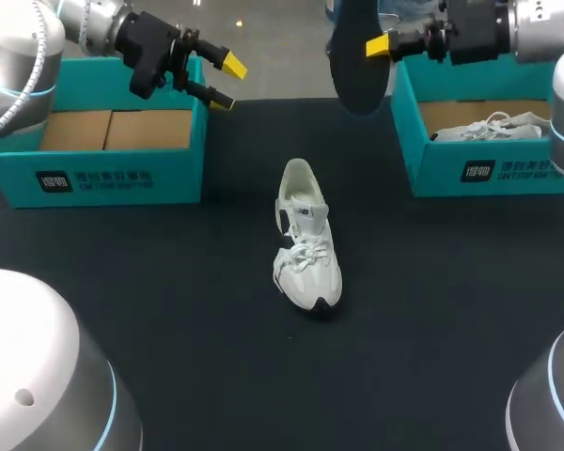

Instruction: Take the shoe out of the shoebox, open the shoe tongue, remove and reinsert the insole, then place the shoe into the shoebox

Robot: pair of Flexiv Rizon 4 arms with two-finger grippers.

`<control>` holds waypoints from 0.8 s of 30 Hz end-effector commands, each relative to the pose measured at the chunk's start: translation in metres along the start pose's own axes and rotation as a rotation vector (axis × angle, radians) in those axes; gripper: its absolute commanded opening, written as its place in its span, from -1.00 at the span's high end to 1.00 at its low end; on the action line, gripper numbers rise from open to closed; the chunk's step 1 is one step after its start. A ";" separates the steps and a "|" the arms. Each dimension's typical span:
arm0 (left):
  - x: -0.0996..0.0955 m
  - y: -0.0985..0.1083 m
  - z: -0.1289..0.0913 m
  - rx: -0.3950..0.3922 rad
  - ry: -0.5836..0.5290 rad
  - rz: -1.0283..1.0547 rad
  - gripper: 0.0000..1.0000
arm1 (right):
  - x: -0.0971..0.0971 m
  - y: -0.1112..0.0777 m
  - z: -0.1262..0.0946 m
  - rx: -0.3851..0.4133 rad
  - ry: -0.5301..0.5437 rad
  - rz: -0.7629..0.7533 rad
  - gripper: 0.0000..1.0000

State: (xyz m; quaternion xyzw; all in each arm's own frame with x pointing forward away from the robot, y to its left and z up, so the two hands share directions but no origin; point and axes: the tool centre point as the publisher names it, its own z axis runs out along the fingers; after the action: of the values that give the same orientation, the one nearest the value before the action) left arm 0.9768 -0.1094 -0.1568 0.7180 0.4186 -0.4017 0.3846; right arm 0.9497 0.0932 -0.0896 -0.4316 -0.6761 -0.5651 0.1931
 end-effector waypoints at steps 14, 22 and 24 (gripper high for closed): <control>0.012 0.002 -0.011 -0.034 0.022 -0.038 -1.00 | -0.005 0.024 0.035 0.005 -0.052 -0.097 1.00; 0.012 0.002 -0.011 -0.034 0.022 -0.038 -1.00 | -0.005 0.024 0.035 0.005 -0.052 -0.097 1.00; 0.012 0.002 -0.011 -0.034 0.022 -0.038 -1.00 | -0.005 0.024 0.035 0.005 -0.052 -0.097 1.00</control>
State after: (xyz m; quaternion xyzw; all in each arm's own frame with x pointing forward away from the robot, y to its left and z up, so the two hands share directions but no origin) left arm 0.9857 -0.0974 -0.1629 0.7069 0.4428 -0.3950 0.3848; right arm 0.9793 0.1228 -0.0902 -0.4111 -0.7013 -0.5629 0.1496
